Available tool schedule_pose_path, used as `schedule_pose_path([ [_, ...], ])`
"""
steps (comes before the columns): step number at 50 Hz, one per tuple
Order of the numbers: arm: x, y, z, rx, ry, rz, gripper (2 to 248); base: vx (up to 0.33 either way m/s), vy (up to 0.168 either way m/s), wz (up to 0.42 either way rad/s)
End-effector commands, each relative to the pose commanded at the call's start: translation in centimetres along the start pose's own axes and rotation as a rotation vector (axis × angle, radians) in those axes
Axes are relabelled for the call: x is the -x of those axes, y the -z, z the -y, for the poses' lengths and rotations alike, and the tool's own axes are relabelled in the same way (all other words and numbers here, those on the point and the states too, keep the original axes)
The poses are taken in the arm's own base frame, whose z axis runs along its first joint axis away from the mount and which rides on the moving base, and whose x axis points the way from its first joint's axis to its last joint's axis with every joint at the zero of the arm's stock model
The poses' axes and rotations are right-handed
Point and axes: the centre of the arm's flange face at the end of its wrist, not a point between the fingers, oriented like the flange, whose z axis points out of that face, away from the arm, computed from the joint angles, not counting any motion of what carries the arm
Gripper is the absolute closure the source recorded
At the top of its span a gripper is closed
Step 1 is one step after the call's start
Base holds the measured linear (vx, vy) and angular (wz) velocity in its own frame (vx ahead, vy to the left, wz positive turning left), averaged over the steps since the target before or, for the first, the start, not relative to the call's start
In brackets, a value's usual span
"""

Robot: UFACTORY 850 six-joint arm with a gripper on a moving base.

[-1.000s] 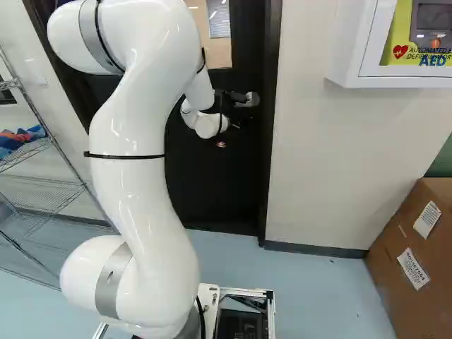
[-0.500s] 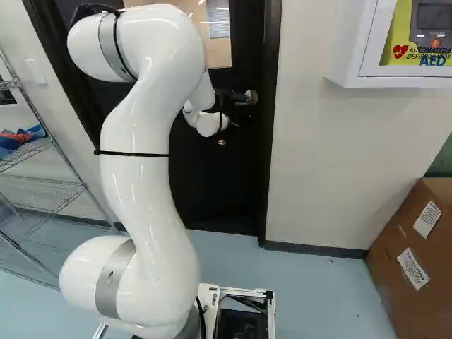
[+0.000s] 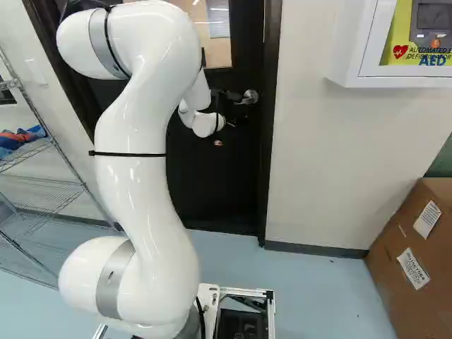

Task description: Open the door and move inside

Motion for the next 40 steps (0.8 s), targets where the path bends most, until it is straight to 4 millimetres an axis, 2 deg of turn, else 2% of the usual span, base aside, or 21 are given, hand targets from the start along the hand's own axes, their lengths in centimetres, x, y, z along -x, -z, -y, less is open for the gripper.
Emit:
schedule_pose_path([
  [26,0.9,5.2,3.2,-0.177,0.135,0.042,3,0.0,0.0,0.0],
  [40,1.6,5.7,6.0,-0.306,0.23,0.056,3,0.0,0.0,0.0],
])
